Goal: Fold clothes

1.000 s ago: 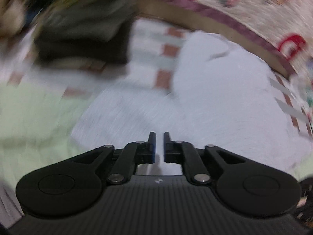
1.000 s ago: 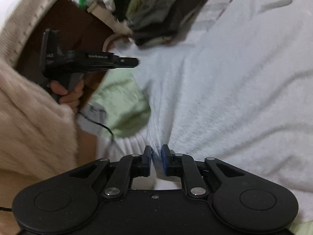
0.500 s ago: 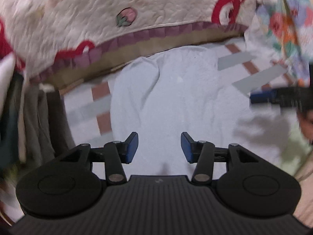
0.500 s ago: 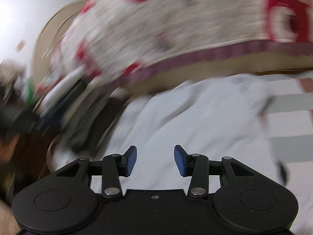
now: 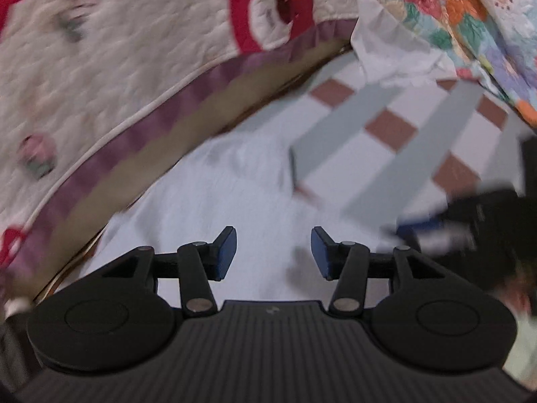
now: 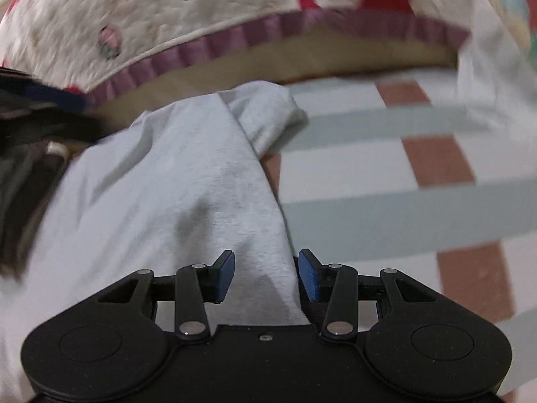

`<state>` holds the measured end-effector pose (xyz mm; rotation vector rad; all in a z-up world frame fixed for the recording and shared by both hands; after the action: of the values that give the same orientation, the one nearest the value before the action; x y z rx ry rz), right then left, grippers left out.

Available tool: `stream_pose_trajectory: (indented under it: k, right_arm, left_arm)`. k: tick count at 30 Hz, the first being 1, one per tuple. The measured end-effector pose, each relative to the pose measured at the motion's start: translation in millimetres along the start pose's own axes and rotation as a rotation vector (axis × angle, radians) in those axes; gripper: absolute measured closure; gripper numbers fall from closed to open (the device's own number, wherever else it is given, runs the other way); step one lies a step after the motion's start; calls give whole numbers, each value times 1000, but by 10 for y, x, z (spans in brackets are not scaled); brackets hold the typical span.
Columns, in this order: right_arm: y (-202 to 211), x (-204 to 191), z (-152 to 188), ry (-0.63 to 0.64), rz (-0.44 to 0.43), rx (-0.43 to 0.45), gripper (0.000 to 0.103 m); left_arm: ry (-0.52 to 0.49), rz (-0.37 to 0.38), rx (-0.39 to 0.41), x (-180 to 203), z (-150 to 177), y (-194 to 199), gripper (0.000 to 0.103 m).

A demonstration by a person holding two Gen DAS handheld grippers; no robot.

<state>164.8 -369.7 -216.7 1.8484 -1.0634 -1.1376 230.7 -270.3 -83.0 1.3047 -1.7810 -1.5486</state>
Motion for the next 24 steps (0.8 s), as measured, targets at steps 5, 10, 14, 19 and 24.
stream_pose_trajectory:
  k: [5,10,14,19,24]
  right_arm:
    - [-216,-92,129,124,136,-2,55]
    - [-287,17,47,120,58,56,54]
    - [-334,-49,83,202,31,77,54]
    - [-357,-129,89,256,43,68,54]
    - [-346,-71,55,194,-7,57,50]
  left_arm:
    - [8,-43,29,111,-559,-768,55]
    - [12,-53,-30,61,-928,-1322,52]
    - [29,-67,-74,-61,-1048,-1536,99]
    - [244,22,110,-635,-881,-1001,100]
    - [516,91,325,-1202,-334,-469,100]
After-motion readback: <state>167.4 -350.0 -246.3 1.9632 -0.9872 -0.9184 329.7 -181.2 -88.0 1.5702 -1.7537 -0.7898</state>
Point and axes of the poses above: each gripper's, at about its wrist camera, not at the fingertips, and y roughly against the way its jaws point, x to its right, z to its underside, the point moved 2 cm from there along -y, roughly the way its jaws point, and after that the axes turned 15 degrees about -x, right-handed, at the moved point
